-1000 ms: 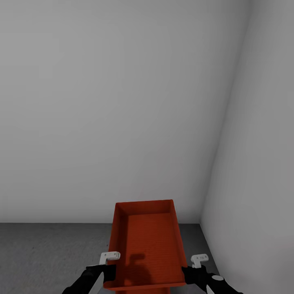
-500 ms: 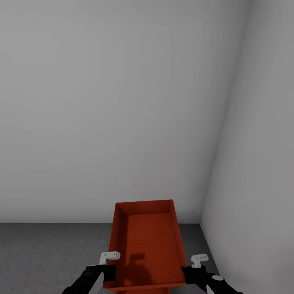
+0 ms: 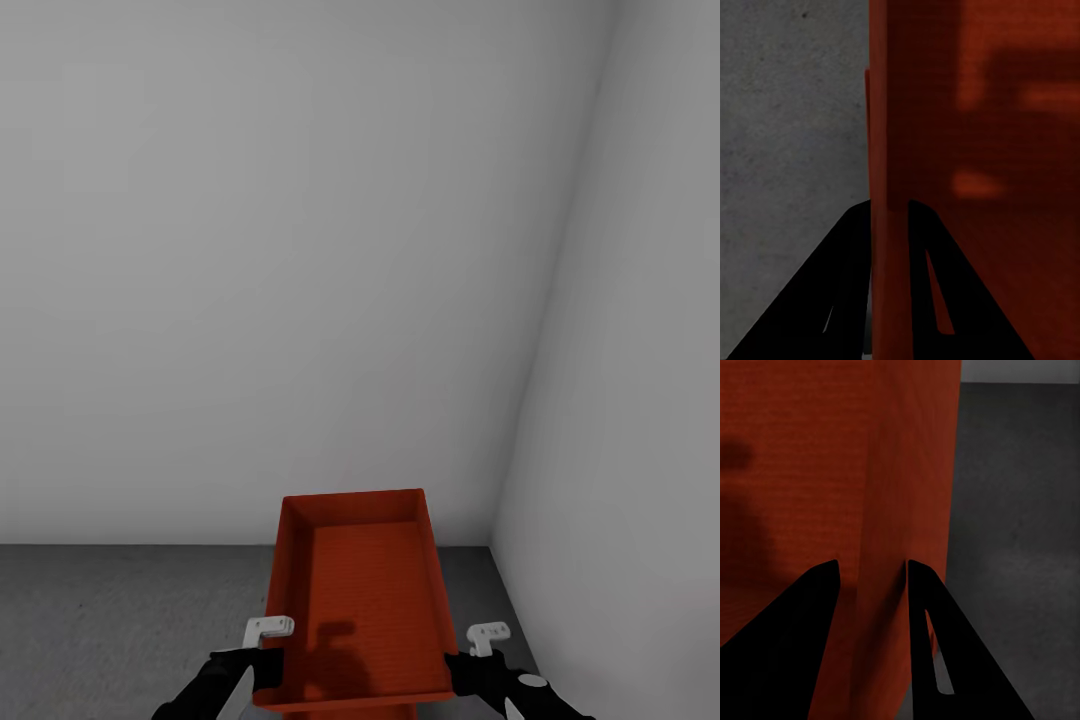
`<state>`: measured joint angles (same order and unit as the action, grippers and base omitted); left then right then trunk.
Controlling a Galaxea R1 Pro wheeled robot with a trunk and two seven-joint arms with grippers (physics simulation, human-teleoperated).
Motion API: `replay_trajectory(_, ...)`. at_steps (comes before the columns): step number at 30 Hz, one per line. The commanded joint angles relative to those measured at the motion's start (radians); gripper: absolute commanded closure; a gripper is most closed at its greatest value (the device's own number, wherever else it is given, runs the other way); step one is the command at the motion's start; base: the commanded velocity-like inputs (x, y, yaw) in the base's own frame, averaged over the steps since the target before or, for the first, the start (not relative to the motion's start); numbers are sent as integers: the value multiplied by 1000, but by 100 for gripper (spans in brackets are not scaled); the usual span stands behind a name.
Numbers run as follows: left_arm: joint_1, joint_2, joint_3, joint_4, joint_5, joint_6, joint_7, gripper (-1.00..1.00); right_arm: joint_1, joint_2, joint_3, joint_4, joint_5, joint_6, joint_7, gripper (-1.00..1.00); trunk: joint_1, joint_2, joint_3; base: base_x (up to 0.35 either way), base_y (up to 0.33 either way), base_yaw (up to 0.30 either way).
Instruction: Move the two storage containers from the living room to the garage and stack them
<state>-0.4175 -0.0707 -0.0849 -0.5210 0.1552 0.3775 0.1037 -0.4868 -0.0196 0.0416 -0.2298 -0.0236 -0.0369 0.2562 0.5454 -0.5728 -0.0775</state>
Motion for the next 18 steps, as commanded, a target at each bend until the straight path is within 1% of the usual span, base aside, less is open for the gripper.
replay_trajectory(1,-1,0,7,-10,-25,-69,34,100,1,23,43,3,-4,-5,22,100,4,-9,-7,0,0,0)
replay_trajectory(18,-1,2,7,-10,-25,-69,34,100,1,23,43,3,-4,-5,22,100,69,-128,-87,0,0,0)
